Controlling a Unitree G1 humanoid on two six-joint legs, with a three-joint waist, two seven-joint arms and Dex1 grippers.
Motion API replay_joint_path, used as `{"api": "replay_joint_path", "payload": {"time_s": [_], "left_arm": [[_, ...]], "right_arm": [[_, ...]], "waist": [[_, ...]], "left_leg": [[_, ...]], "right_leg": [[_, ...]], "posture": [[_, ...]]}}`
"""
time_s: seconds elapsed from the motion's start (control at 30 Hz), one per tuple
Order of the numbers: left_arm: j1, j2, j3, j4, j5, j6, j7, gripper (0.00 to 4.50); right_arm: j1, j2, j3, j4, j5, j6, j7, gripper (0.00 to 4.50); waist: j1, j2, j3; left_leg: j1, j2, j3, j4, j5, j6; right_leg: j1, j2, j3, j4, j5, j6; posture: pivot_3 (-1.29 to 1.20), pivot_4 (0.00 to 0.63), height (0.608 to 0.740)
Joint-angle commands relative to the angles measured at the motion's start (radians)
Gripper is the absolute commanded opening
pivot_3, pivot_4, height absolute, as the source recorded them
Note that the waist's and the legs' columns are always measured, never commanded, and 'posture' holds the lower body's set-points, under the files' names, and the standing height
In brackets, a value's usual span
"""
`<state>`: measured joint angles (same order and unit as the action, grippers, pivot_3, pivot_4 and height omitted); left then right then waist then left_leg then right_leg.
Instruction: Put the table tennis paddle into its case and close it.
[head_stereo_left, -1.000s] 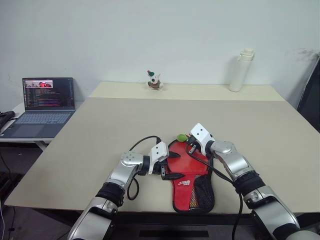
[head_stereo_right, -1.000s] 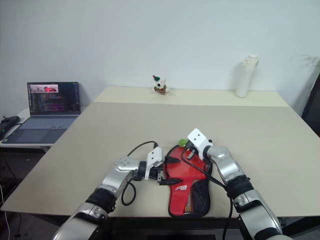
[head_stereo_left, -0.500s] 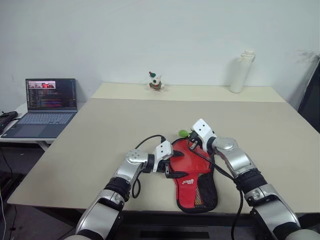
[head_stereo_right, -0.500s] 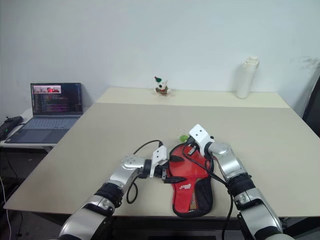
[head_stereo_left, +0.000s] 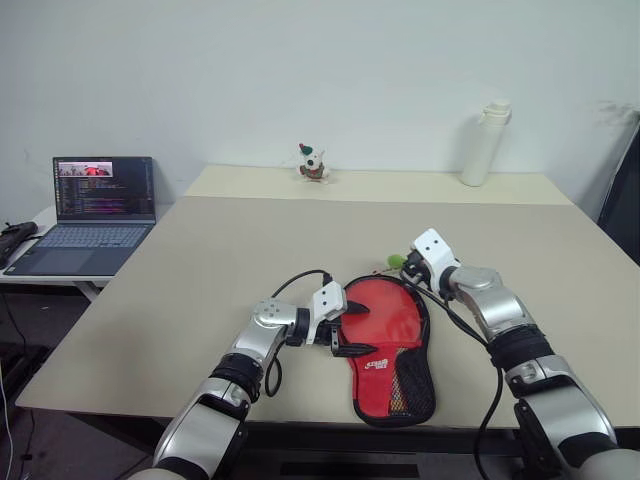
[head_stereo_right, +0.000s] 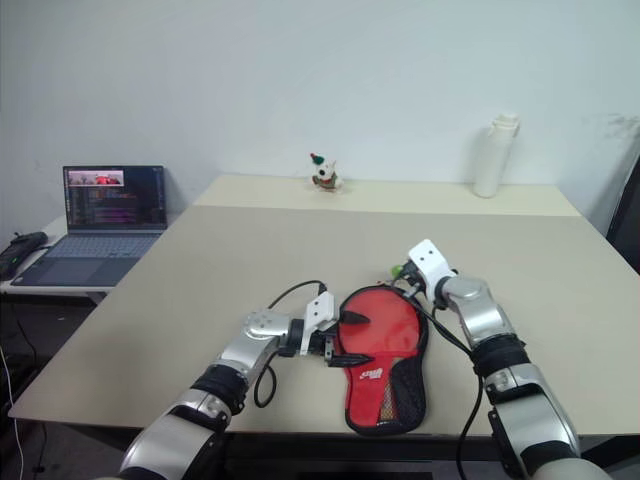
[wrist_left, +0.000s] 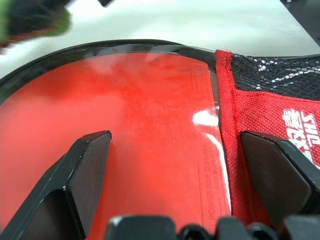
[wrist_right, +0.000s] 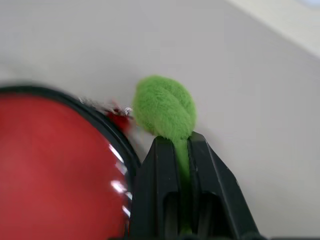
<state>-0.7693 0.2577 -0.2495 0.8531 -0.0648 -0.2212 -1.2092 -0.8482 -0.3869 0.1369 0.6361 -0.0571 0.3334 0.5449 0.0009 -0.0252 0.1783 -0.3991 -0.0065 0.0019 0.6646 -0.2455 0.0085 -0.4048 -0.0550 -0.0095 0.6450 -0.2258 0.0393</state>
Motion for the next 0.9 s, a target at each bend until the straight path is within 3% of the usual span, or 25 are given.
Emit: {"api": "replay_joint_path", "payload": {"time_s": [0.03, 0.2, 0.43, 0.63, 0.73, 0.9], "left_arm": [[0.044, -0.003, -0.053, 0.053, 0.077, 0.024, 0.012, 4.50], [0.044, -0.007, -0.053, 0.053, 0.077, 0.028, 0.014, 4.50], [0.038, -0.019, -0.052, 0.060, 0.076, 0.034, 0.016, 4.50], [0.022, -0.032, -0.050, 0.081, 0.078, 0.032, 0.012, 4.50], [0.008, -0.044, -0.048, 0.093, 0.077, 0.032, 0.004, 4.50], [-0.011, -0.051, -0.046, 0.115, 0.083, 0.022, -0.006, 4.50]], "right_arm": [[-0.027, -0.040, -0.040, 0.000, 0.000, -0.040, -0.009, 0.01], [0.017, -0.085, -0.046, -0.062, 0.009, -0.023, 0.021, 0.01], [0.203, -0.226, -0.101, -0.398, 0.069, 0.148, 0.129, 0.01], [0.421, -0.374, -0.182, -0.745, 0.189, 0.369, 0.244, 0.01], [0.607, -0.447, -0.269, -1.003, 0.334, 0.542, 0.333, 0.01], [0.814, -0.523, -0.346, -1.232, 0.480, 0.660, 0.404, 0.01]], "waist": [[0.000, 0.000, 0.000], [0.000, 0.001, 0.000], [0.013, 0.001, -0.001], [0.025, 0.002, -0.002], [0.032, 0.003, -0.002], [0.028, 0.002, -0.003]], "left_leg": [[0.000, 0.000, 0.000, 0.000, 0.000, 0.000], [0.000, 0.000, 0.000, 0.000, 0.000, 0.000], [-0.002, -0.001, -0.001, 0.000, 0.000, 0.000], [-0.002, 0.000, -0.001, 0.000, 0.000, 0.000], [-0.002, 0.000, -0.002, 0.000, 0.000, 0.000], [-0.002, 0.000, -0.002, 0.000, 0.000, 0.000]], "right_leg": [[0.000, 0.000, 0.000, 0.000, 0.000, 0.000], [0.000, 0.000, 0.000, 0.000, 0.000, 0.000], [0.000, 0.000, -0.001, -0.002, -0.001, 0.001], [0.000, 0.000, -0.001, -0.002, -0.003, 0.005], [0.000, -0.001, -0.002, -0.003, -0.003, 0.005], [0.001, -0.001, -0.002, -0.003, -0.004, 0.007]], "posture": [[0.00, 0.150, 0.740], [0.00, 0.150, 0.740], [0.00, 0.150, 0.740], [0.00, 0.150, 0.740], [0.00, 0.150, 0.740], [0.00, 0.150, 0.740]]}}
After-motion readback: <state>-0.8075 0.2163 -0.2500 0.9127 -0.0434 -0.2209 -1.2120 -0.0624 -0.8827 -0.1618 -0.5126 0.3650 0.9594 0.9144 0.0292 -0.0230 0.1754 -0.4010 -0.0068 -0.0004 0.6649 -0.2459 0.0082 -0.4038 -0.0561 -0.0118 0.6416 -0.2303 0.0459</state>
